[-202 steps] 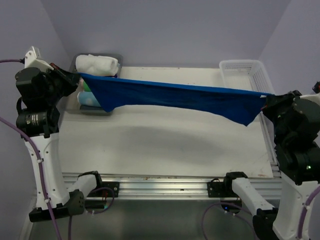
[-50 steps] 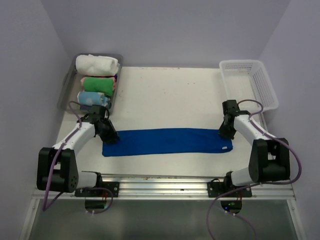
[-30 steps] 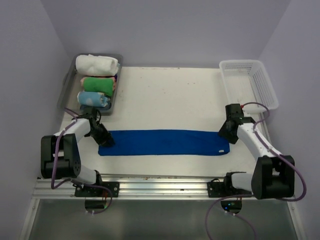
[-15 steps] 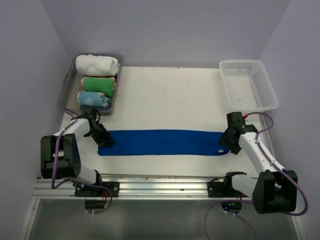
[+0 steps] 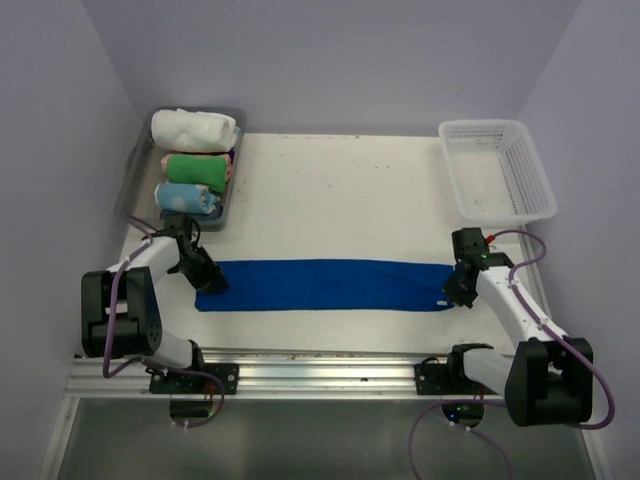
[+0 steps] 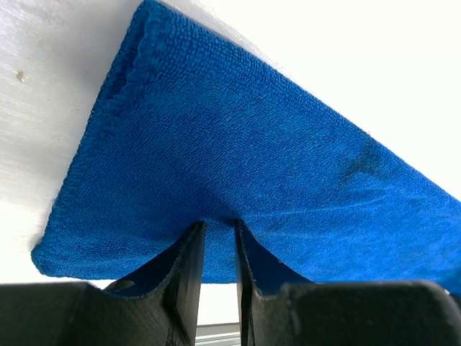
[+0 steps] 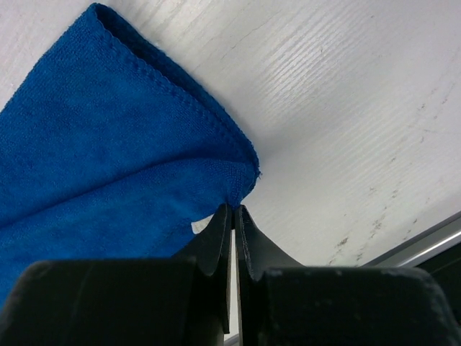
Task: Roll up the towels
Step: Fold the towel
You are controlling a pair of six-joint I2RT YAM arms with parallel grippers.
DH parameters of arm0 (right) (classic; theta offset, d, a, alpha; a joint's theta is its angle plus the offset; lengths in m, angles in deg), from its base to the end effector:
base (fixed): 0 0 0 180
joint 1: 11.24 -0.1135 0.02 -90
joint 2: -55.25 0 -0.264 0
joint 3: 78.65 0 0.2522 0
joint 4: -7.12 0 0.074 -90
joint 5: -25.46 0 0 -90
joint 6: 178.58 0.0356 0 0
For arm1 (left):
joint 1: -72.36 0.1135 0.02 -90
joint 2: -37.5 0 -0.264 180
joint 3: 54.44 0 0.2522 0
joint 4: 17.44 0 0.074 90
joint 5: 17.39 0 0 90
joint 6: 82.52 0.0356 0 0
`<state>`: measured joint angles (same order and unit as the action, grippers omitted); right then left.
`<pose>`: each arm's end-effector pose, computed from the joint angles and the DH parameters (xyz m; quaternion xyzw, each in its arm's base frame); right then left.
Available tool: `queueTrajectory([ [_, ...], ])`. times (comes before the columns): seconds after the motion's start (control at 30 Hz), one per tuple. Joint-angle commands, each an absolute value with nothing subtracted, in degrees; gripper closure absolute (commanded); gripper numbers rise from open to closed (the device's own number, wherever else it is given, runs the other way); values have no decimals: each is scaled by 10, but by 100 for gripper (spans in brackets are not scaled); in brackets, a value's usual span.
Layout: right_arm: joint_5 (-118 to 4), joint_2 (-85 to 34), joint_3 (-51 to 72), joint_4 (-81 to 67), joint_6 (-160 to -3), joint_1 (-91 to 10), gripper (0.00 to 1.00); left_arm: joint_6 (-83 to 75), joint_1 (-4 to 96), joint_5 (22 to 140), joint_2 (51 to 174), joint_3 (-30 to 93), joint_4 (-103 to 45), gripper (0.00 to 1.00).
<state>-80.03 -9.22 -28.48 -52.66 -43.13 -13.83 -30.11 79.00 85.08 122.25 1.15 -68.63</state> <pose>0.1806 -0.0013 0.1853 0.3759 0.9067 -0.0661 0.1797 0.2336 0.0195 0.1463 -0.3645 0.9211 -0.1266 0.0517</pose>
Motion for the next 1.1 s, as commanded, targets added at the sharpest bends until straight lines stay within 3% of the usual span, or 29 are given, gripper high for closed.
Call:
queueTrajectory([
  [0.0, -810, -77, -286, -521, -420, -137, 100, -270, 800, 791, 1235, 21, -675, 73],
  [0.27, -843, -30, -263, -596, -396, -138, 100, -266, 800, 792, 1229, 40, -686, 73],
  [0.53, -793, -75, -289, -589, -355, -138, 100, -260, 804, 795, 1237, 45, -686, 73],
  [0.57, -793, -80, -289, -589, -358, -137, 96, -259, 804, 796, 1238, 47, -687, 73],
  [0.6, -801, -79, -286, -591, -359, -137, 79, -258, 804, 796, 1236, 47, -689, 73],
  [0.7, -823, -59, -267, -601, -371, -138, 62, -257, 804, 793, 1232, 48, -692, 73],
  [0.9, -855, -78, -208, -572, -449, -133, 52, -259, 805, 796, 1231, 47, -691, 73],
  [1.07, -777, -171, -199, -488, -529, -115, 51, -257, 805, 796, 1228, 45, -691, 73],
])
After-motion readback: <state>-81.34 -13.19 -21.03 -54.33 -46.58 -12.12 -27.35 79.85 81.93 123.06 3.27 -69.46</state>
